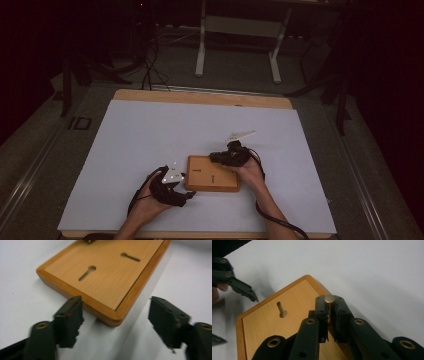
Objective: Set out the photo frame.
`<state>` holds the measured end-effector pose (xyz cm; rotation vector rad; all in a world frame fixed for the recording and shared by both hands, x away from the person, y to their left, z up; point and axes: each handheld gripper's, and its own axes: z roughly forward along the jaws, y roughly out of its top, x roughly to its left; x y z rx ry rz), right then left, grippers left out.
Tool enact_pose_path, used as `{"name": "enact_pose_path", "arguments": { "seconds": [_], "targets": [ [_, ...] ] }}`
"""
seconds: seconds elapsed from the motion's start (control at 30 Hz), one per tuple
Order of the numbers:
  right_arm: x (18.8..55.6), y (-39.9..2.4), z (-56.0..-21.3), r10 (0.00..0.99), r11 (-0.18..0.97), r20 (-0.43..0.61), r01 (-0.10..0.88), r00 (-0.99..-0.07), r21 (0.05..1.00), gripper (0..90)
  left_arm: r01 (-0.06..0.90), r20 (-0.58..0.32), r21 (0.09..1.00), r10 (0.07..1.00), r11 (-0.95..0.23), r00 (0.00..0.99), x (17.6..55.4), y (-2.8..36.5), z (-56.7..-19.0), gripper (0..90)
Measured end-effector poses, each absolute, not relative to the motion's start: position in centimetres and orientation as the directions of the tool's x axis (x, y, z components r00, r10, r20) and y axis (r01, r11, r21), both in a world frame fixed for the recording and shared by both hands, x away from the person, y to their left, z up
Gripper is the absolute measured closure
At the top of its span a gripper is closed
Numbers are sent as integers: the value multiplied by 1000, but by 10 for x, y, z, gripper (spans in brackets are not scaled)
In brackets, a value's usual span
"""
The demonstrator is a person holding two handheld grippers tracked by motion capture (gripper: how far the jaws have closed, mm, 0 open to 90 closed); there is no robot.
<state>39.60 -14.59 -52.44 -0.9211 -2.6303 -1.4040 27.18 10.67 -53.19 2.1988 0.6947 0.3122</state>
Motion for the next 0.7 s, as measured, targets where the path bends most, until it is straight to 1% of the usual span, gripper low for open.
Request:
{"name": "enact_pose_path", "arguments": {
  "seconds": [0.3,0.57,0.7],
  "targets": [
    [397,-146,-522,480,432,302,522,-824,735,842,374,18,741,574,-557,818,274,107,-535,231],
    [400,-145,-520,484,442,327,550,-811,709,843,349,67,732,572,-585,817,272,103,-536,227],
    [401,-145,-519,485,443,338,560,-807,700,842,356,84,718,582,-599,809,272,101,-538,202]
  ]
}}
